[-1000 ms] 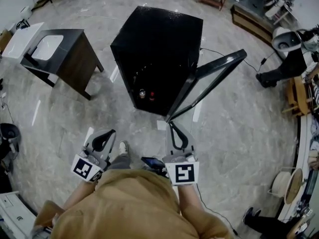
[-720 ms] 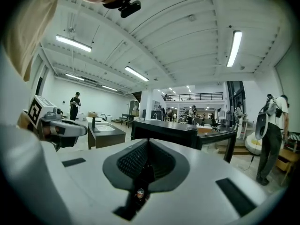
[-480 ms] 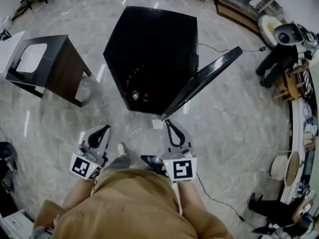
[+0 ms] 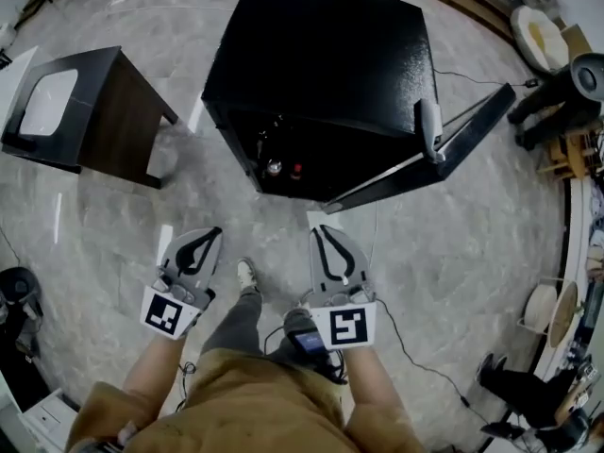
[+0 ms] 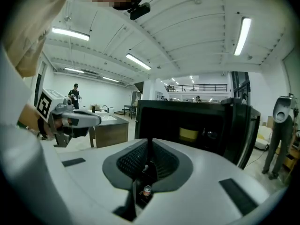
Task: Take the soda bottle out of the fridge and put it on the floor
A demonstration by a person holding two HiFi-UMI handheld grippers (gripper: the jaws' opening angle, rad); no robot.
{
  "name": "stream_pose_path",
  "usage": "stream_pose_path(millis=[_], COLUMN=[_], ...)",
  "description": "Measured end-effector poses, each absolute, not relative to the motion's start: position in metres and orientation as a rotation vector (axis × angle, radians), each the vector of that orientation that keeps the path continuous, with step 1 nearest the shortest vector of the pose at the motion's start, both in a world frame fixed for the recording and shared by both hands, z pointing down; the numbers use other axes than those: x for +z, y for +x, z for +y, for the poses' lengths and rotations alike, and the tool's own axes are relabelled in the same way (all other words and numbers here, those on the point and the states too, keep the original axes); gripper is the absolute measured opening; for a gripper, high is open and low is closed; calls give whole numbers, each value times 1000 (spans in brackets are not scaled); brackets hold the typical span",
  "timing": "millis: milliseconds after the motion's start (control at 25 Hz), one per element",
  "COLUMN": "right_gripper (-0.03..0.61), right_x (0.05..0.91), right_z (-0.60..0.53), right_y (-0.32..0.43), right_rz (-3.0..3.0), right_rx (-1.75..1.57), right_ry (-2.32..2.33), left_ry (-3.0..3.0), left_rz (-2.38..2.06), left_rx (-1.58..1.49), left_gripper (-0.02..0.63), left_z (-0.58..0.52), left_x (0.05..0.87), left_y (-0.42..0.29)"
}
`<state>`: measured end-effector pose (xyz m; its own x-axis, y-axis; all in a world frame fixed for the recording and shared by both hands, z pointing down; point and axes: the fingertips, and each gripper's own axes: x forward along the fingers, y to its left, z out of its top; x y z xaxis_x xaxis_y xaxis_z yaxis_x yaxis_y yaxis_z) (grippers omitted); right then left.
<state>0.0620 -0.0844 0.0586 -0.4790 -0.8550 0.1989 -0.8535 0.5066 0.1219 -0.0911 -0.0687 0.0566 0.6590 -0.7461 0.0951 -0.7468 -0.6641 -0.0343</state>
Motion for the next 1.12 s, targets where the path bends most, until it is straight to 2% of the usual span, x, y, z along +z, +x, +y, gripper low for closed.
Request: stream_pose_path(millis=[400,720,760,840,1120], right_gripper=[3,6,19,86,100], right_x=[230,329,336,351,398], right_z=[-143,-158,-161,-163,-170], right_y=[54,50,49,47,32], right_rz=[-2417,-2410,-2415,-2415,-2411], right_rx=[125,201,203,195,128], right_ry=[1371,1348,1354,1339,1278], left_ry=[2795,2735,2730,2707,2719], left_rz=[-1286,-1308,-1313,-1329,-1323], left_rx=[216,194,172,139,143], left_gripper=[-6,-6,-5,-5,-5], left_z=[-124,-134,-134,-129,-113], left_x=[182,250,253,261,305], left_y=[-94,-89,-87,-85,-86])
